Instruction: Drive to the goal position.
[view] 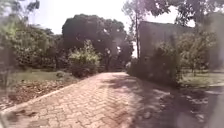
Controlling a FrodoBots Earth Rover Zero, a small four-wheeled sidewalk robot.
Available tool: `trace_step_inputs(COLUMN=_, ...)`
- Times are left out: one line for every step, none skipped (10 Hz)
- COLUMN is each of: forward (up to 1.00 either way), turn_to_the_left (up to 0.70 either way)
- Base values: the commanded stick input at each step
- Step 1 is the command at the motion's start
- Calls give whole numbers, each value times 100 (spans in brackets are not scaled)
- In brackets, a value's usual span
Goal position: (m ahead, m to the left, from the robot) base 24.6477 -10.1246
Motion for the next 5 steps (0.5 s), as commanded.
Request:
trace_step_inputs(forward=70, turn_to_the_left=0)
trace_step_inputs(forward=70, turn_to_the_left=0)
trace_step_inputs(forward=70, turn_to_the_left=0)
trace_step_inputs(forward=70, turn_to_the_left=0)
trace_step_inputs(forward=70, turn_to_the_left=0)
